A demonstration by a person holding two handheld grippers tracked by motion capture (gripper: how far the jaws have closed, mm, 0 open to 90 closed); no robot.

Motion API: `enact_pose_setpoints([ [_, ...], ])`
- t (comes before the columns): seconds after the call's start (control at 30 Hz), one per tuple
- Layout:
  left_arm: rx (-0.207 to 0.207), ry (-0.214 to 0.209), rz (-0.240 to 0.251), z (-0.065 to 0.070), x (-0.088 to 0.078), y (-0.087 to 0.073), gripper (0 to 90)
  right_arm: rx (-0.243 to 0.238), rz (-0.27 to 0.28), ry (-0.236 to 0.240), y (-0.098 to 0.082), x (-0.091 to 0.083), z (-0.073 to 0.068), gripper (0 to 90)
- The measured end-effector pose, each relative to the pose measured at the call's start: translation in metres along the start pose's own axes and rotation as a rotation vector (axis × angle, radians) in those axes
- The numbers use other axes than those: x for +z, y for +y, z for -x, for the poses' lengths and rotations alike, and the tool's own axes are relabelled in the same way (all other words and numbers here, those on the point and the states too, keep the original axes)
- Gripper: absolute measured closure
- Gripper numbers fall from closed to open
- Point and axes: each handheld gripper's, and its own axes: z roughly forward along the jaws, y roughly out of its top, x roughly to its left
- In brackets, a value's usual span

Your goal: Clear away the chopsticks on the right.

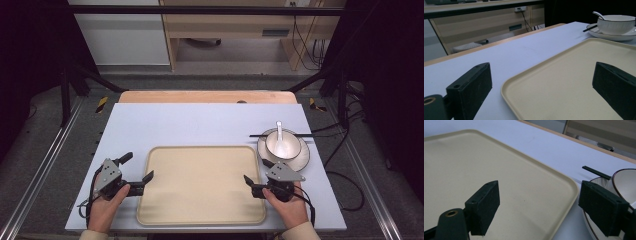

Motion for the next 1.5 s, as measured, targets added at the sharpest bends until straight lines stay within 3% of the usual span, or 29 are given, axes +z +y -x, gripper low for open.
enact_pose_setpoints([
  [0.17, -0.010, 0.011, -0.001, -0.002, -0.002, 0.000, 2.3, -0.009, -0.012, -0.019, 0.002, 0.000, -0.002, 16.2],
  [0.37, -0.014, 0.028, -0.005, -0.005, -0.005, -0.001, 2.5, -0.048, -0.033, -0.002, 0.005, 0.001, -0.009, 14.1],
  [0.43, -0.022, 0.033, -0.001, -0.007, -0.006, -0.001, 2.8, -0.098, -0.038, -0.020, 0.008, -0.005, -0.014, 18.8],
  [0.53, -0.020, 0.035, -0.005, -0.007, -0.006, -0.001, 2.8, -0.094, -0.035, -0.010, 0.010, -0.009, -0.014, 25.4],
  [0.6, -0.016, 0.032, -0.008, -0.006, -0.006, -0.001, 2.9, -0.081, -0.049, 0.000, 0.017, -0.015, -0.011, 36.2],
  [0.77, -0.008, 0.022, -0.015, -0.005, -0.006, -0.001, 3.1, -0.091, -0.045, -0.017, 0.037, -0.033, -0.001, 44.8],
  [0.8, -0.009, 0.025, -0.016, -0.005, -0.006, -0.001, 3.1, -0.115, -0.057, -0.039, 0.050, -0.043, 0.009, 49.7],
  [0.93, -0.008, 0.031, -0.015, -0.005, -0.006, -0.001, 3.3, -0.110, -0.091, -0.054, 0.069, -0.057, 0.034, 61.5],
  [0.97, -0.008, 0.031, -0.015, -0.005, -0.006, -0.001, 3.4, -0.110, -0.091, -0.054, 0.069, -0.057, 0.034, 61.5],
  [1.0, -0.009, 0.032, -0.016, -0.005, -0.006, -0.001, 3.4, -0.109, -0.104, -0.058, 0.073, -0.059, 0.041, 65.0],
  [1.03, -0.007, 0.032, -0.017, -0.005, -0.006, -0.001, 3.4, -0.111, -0.140, -0.064, 0.082, -0.065, 0.059, 70.8],
  [1.07, -0.007, 0.033, -0.017, -0.004, -0.006, -0.001, 3.4, -0.111, -0.140, -0.064, 0.082, -0.065, 0.059, 70.8],
  [1.1, -0.005, 0.035, -0.018, -0.004, -0.006, 0.000, 3.4, -0.106, -0.167, -0.087, 0.087, -0.068, 0.074, 74.3],
  [1.2, -0.005, 0.038, -0.017, -0.003, -0.007, 0.000, 3.5, -0.063, -0.184, -0.113, 0.092, -0.073, 0.102, 79.2],
  [1.23, -0.005, 0.040, -0.016, -0.003, -0.008, 0.000, 3.5, -0.063, -0.184, -0.113, 0.092, -0.073, 0.102, 79.2],
  [1.3, -0.006, 0.042, -0.016, -0.003, -0.008, 0.000, 3.5, -0.045, -0.187, -0.136, 0.093, -0.075, 0.121, 82.4],
  [1.37, -0.009, 0.045, -0.014, -0.003, -0.007, 0.000, 3.7, 0.014, -0.193, -0.165, 0.092, -0.076, 0.148, 86.2],
  [1.4, -0.009, 0.045, -0.014, -0.003, -0.007, 0.000, 3.8, 0.014, -0.193, -0.165, 0.092, -0.076, 0.148, 86.2],
  [1.43, -0.007, 0.045, -0.015, -0.003, -0.007, 0.001, 3.9, 0.037, -0.200, -0.188, 0.089, -0.074, 0.166, 88.3],
  [1.47, -0.006, 0.045, -0.016, -0.003, -0.006, 0.001, 3.9, 0.037, -0.200, -0.188, 0.089, -0.074, 0.166, 88.3],
  [1.5, -0.006, 0.045, -0.018, -0.003, -0.006, 0.000, 3.9, 0.045, -0.206, -0.206, 0.085, -0.070, 0.182, 88.8],
])
